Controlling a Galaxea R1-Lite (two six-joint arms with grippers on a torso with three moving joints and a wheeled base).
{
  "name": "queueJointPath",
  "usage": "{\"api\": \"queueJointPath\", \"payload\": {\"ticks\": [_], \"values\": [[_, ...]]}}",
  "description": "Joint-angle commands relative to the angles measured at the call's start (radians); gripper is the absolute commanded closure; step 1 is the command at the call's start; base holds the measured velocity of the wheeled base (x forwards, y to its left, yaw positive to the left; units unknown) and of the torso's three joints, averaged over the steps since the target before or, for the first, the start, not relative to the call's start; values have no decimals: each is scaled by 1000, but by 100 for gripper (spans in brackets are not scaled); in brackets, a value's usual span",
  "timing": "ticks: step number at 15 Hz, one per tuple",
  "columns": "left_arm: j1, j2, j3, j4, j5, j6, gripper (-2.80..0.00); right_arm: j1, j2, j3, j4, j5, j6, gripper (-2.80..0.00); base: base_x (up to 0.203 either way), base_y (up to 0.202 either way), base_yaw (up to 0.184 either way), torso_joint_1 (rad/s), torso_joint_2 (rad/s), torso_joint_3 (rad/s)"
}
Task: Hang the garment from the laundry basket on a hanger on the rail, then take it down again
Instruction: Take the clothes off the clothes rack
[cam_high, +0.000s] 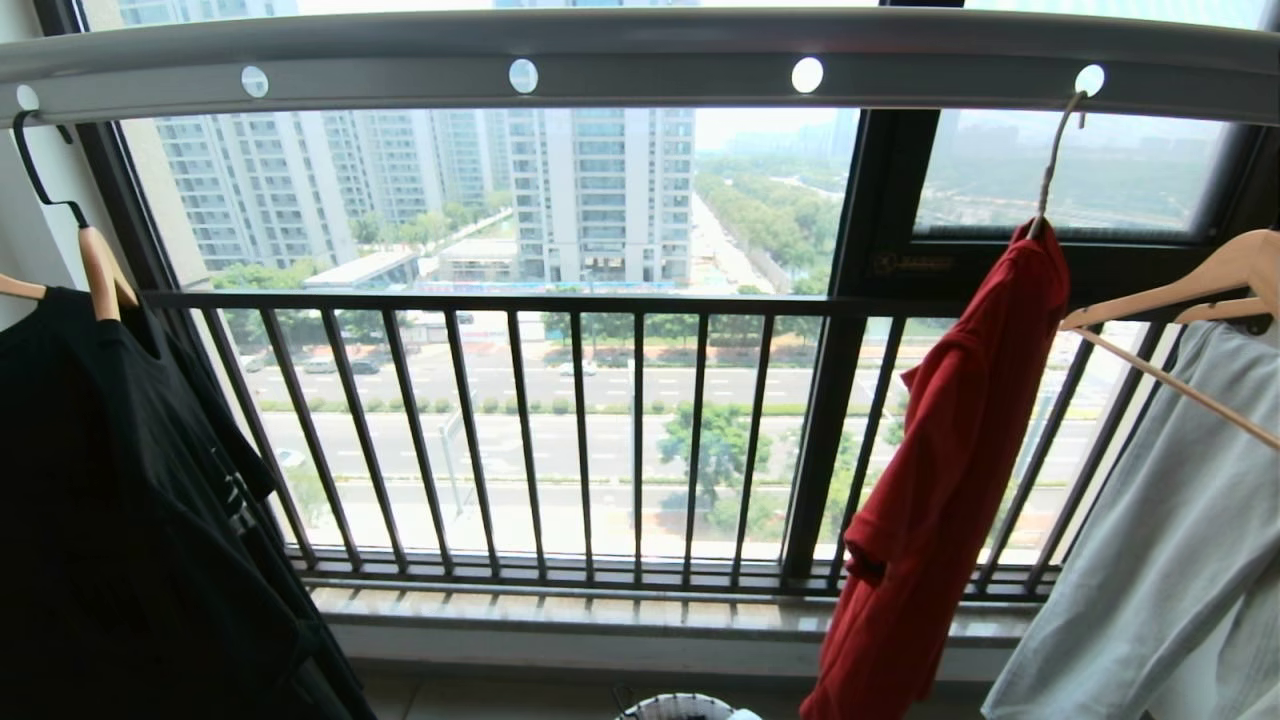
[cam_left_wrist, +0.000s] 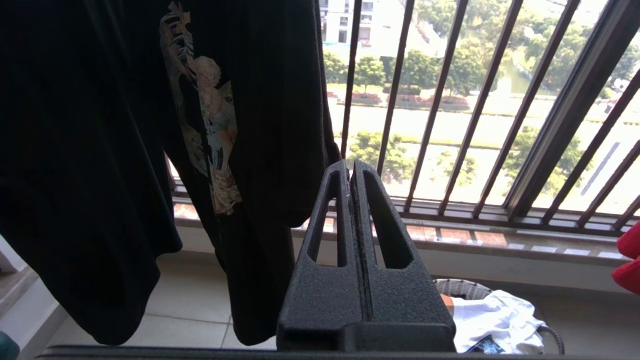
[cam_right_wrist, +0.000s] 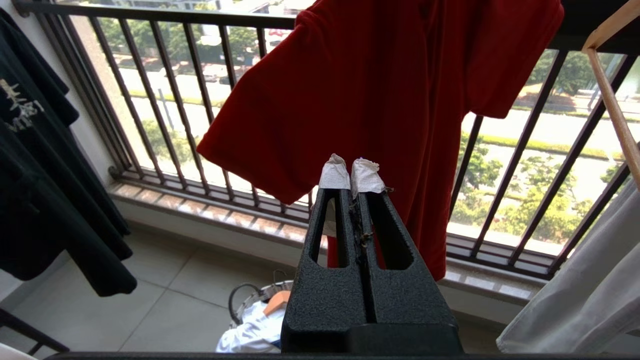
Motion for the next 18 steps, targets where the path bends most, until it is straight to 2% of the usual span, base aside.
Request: {"api": "queueJointPath", "payload": {"ticks": [1,11,12,13,15,18], "values": [[0,1,0,0,1,0,0,0,166,-116,73,59,60,0,0,0,0,0,0,0],[0,0,0,0,0,-1,0,8,502,-411,174,70,77,0,0,0,0,0,0,0],[0,0,0,0,0,0,0,15,541,-440,179,62,77,-207,0,0,0,0,0,0],[0,0,0,0,0,0,0,39,580,-464,183,35,75,-280,0,0,0,0,0,0],[0,1,0,0,2,-1,0,140,641,-501,185,-88,74,-280,0,0,0,0,0,0],[0,0,0,0,0,-1,0,347,750,-571,175,-379,94,-280,0,0,0,0,0,0]]}}
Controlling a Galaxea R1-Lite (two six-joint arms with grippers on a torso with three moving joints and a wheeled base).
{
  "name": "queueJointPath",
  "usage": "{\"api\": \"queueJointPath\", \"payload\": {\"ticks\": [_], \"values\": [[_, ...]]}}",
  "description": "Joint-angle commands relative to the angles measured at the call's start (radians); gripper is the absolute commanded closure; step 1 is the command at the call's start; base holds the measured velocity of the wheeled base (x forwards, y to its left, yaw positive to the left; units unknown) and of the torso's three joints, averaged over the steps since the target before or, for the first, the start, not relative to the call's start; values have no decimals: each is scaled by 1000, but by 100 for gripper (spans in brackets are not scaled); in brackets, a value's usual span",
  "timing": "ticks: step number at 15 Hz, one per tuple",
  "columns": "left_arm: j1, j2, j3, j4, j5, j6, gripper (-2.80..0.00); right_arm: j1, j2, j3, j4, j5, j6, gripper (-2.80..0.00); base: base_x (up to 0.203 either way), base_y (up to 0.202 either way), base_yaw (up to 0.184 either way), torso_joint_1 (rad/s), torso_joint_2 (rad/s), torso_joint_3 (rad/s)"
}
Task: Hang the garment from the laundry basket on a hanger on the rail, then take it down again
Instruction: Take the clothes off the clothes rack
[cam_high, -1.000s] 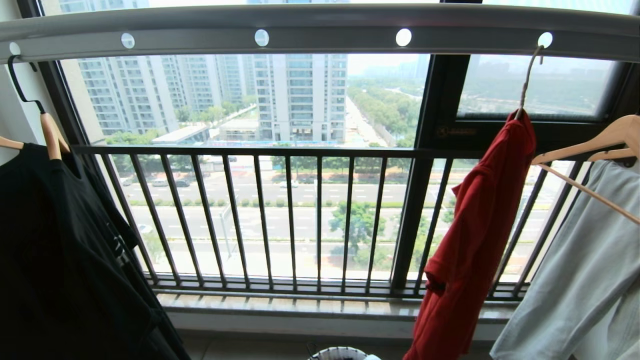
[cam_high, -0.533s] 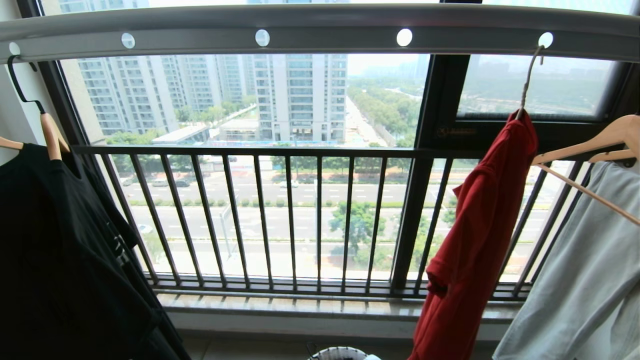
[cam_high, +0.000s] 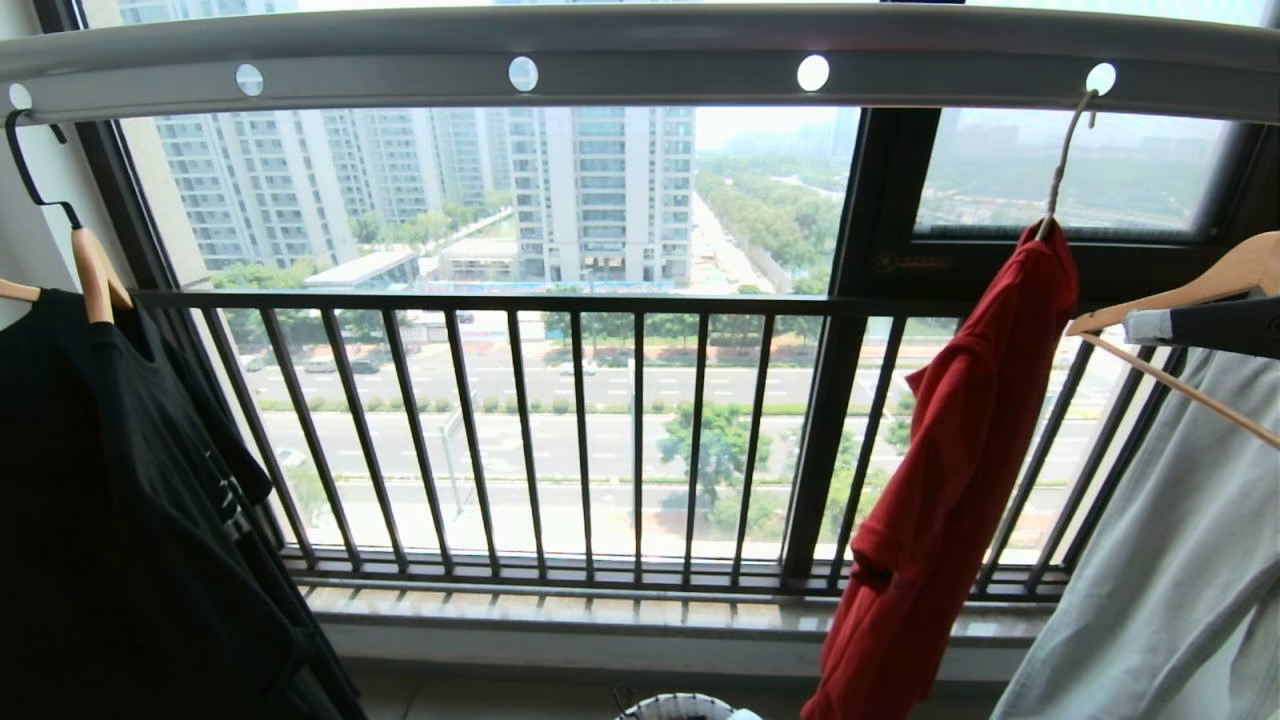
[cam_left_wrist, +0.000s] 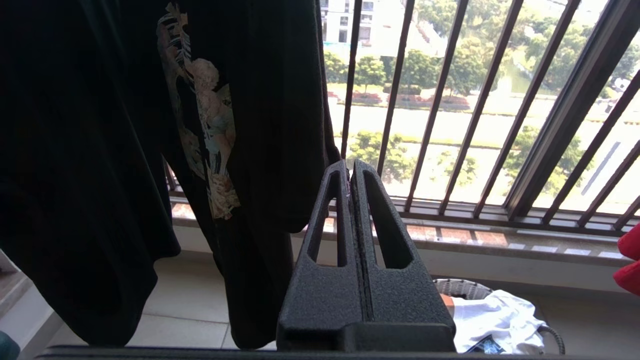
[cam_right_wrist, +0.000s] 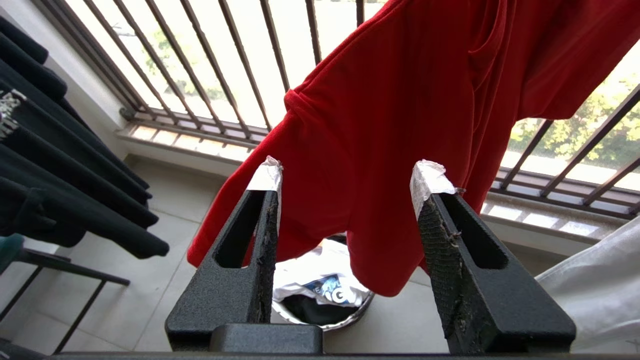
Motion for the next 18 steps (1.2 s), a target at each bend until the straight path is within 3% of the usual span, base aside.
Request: {"api": "queueJointPath", "payload": {"ticks": [1,3,8,10,18], "values": [[0,0,0,0,1,1,0,161,130,-66,-14,-253,31,-280,0,0,0,0,0,0],[0,0,0,0,1,0,0,222,215,-94,-66,-444,55,-280,0,0,0,0,0,0],[0,0,0,0,1,1,0,236,364,-102,-205,-756,55,-280,0,0,0,0,0,0],[0,1,0,0,0,0,0,230,393,-101,-217,-795,46,-280,0,0,0,0,0,0],[0,1,0,0,2,-1,0,140,337,-94,-200,-785,16,-280,0,0,0,0,0,0]]}}
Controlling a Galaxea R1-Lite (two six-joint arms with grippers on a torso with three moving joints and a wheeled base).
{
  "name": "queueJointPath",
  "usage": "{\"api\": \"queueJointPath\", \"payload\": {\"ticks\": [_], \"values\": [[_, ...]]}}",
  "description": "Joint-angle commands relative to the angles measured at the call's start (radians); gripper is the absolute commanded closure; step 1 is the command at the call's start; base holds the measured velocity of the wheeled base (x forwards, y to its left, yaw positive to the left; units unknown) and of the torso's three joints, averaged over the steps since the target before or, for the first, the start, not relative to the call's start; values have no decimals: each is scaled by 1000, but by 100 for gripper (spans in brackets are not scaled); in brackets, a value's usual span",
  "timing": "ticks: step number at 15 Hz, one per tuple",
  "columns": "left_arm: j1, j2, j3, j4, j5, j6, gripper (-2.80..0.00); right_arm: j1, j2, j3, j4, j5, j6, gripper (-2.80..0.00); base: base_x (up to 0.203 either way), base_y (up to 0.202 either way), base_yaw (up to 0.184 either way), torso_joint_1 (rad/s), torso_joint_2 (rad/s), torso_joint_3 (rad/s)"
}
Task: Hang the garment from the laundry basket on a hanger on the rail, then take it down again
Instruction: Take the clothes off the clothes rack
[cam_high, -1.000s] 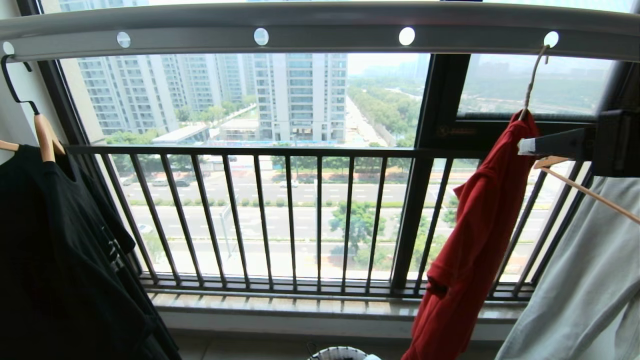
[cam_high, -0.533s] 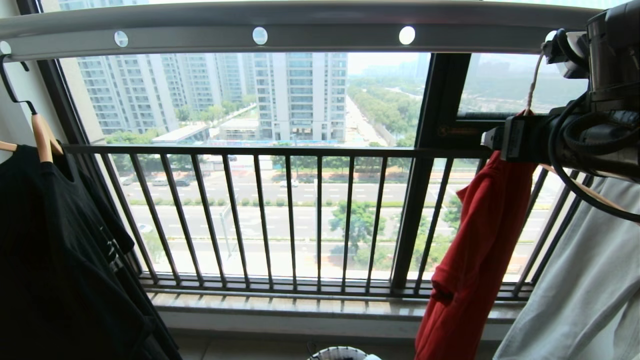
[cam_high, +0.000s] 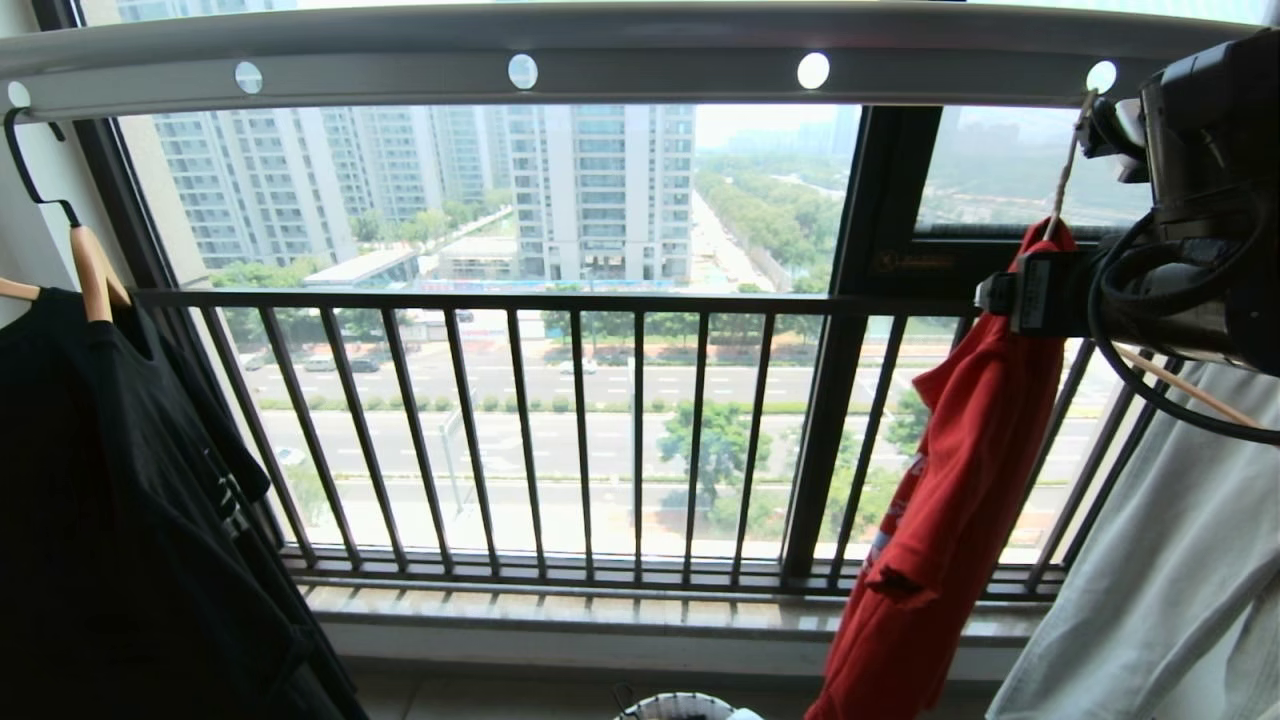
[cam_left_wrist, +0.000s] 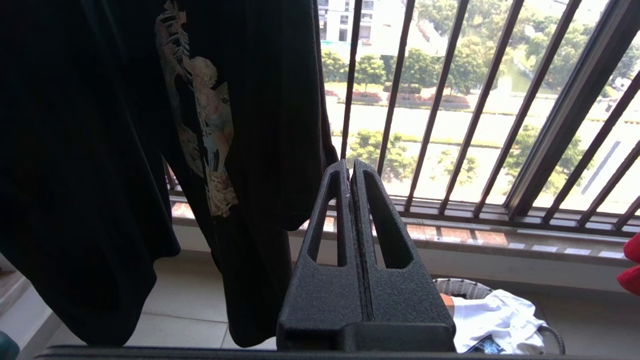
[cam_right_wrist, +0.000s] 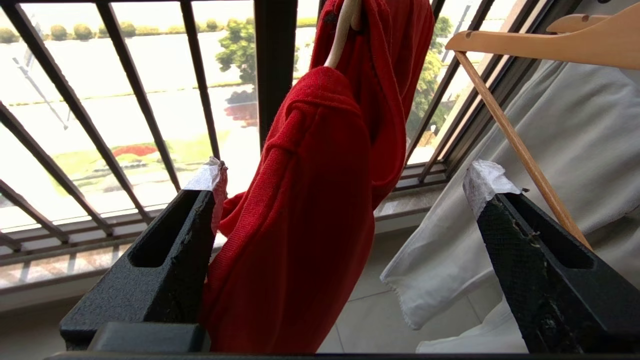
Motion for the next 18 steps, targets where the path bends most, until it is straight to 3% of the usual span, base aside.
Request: {"api": "queueJointPath", "payload": {"ticks": [1,4,7,9,13,18], "values": [[0,1,0,-1,1,0,0,-23,-38,-1,4,2,-15,-280,0,0,0,0,0,0],[0,0,0,-1,0,0,0,-42,-64,-4,-4,55,-46,-280,0,0,0,0,0,0],[0,1,0,-1,1,0,0,-115,-75,-11,-92,291,-82,-280,0,0,0,0,0,0],[0,0,0,-1,0,-1,0,-176,-47,-16,-207,387,-132,-280,0,0,0,0,0,0],[0,1,0,-1,0,0,0,-252,35,-84,-282,456,-205,-280,0,0,0,0,0,0],[0,0,0,-1,0,0,0,-323,110,-143,-286,567,-212,-280,0,0,0,0,0,0]]}}
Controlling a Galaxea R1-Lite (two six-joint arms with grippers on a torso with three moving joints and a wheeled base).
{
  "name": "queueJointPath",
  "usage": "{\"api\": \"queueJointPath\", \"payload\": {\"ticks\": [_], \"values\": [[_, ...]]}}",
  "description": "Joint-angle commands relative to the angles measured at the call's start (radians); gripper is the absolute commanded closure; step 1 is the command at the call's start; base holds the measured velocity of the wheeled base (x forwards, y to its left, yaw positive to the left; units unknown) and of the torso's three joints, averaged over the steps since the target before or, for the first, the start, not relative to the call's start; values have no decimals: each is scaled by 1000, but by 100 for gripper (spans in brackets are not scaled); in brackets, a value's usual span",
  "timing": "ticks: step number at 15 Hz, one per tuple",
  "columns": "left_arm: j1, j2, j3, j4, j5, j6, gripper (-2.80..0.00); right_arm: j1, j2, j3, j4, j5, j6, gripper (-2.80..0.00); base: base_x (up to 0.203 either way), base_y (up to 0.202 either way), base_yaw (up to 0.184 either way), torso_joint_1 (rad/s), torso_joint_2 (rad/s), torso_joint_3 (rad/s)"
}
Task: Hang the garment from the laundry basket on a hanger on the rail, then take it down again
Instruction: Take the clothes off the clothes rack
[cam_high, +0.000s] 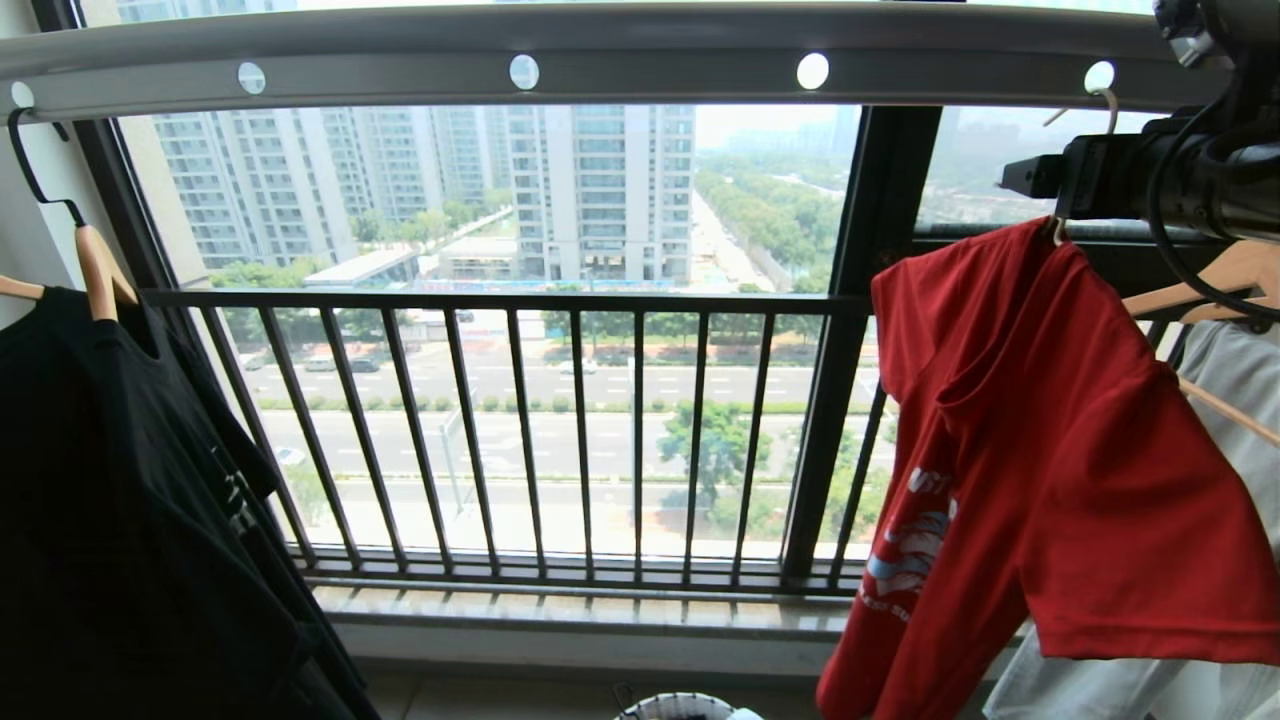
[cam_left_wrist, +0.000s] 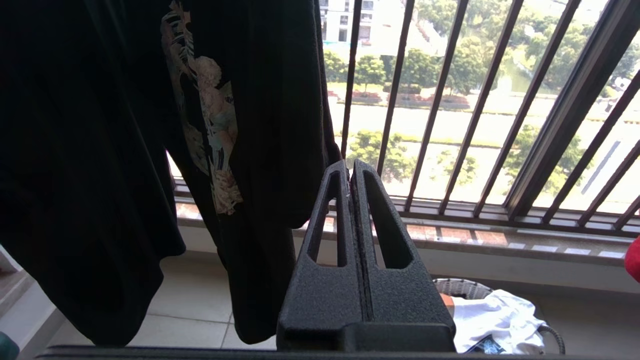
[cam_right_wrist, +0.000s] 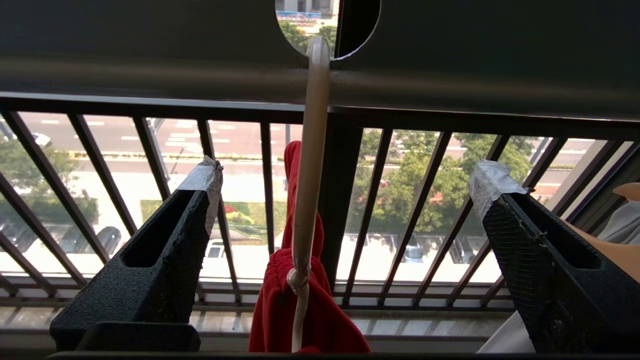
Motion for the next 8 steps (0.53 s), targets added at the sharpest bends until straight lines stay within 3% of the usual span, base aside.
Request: {"api": "queueJointPath", "payload": {"ticks": [1,5,6,8], "values": [[0,0,0,0,0,-1,0,-15,42,-7,-18,22,3,-280,0,0,0,0,0,0],[0,1,0,0,0,0,0,-15,51,-16,-66,36,-2,-280,0,0,0,0,0,0],[0,0,0,0,1,-1,0,-15,53,-18,-69,43,-2,0,0,0,0,0,0,0],[0,0,0,0,0,0,0,-16,56,-18,-69,43,-1,0,0,0,0,0,0,0]]}}
